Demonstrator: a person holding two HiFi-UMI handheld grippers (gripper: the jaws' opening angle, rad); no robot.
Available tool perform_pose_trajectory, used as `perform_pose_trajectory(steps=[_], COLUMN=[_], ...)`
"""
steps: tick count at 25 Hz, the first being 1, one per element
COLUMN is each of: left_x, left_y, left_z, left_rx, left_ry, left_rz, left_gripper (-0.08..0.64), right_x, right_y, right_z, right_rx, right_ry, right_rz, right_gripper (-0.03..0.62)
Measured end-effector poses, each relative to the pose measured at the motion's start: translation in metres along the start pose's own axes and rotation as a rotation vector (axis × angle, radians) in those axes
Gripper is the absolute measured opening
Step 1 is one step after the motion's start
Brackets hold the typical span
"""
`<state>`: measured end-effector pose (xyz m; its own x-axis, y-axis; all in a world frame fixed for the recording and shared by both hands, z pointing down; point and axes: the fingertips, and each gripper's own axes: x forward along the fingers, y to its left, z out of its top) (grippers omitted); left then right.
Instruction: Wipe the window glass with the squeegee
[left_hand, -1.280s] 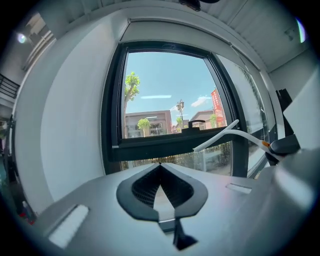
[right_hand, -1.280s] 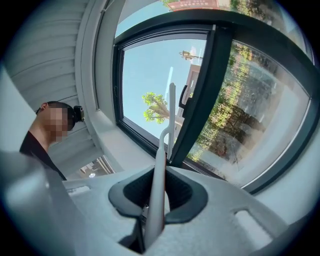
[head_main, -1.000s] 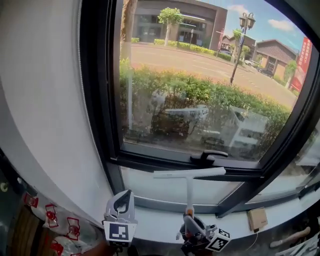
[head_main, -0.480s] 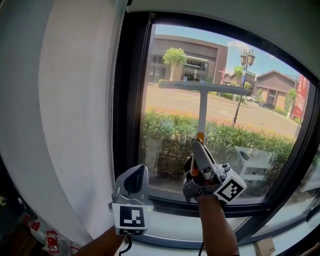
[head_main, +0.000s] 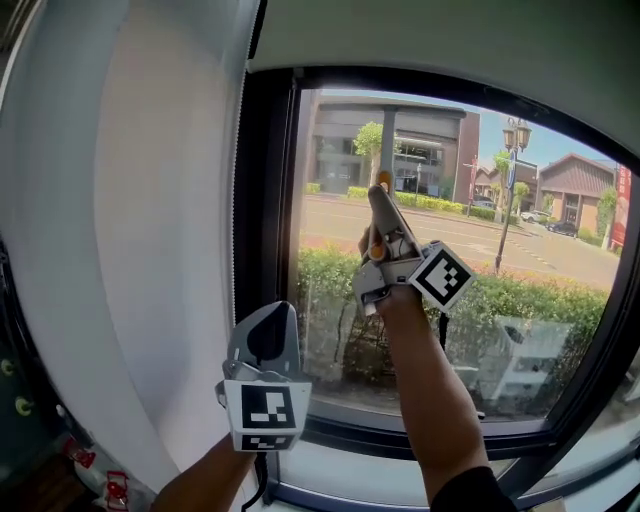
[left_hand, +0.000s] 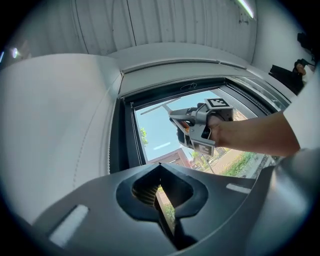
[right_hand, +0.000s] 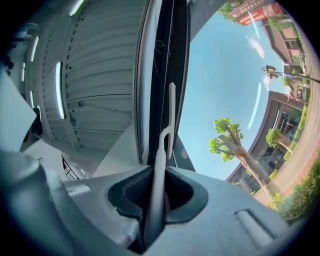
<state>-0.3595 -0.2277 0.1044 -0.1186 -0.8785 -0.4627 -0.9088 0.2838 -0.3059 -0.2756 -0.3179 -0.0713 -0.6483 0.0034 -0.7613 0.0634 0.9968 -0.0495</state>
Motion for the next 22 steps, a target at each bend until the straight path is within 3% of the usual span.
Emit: perform_pose_trajectory(steps=[6,14,22], left_x=[-0.004,-0.018,-0.034], left_y=[0.011,0.009,-0.017], left_z=[0.008,-0.011,-0.078], left_rx=[0.011,-0.012,-0.064], left_ry=[-0.012,0.020,0.128], left_rz=[0.023,0.024,-0.015], left_gripper=[0.018,0.018,0.018], right_x=[0.025,-0.001,-0.080], right_y=[-0.014,-0.012,-0.007], right_z=[-0.014,-0.036,-0.100], right_rx=[0.075,0.150,0.239], right_ry=[-0.015,-0.024,0.015], right_rz=[-0.030,-0.030,-0.094], right_gripper=[0.043,0.043,0.043])
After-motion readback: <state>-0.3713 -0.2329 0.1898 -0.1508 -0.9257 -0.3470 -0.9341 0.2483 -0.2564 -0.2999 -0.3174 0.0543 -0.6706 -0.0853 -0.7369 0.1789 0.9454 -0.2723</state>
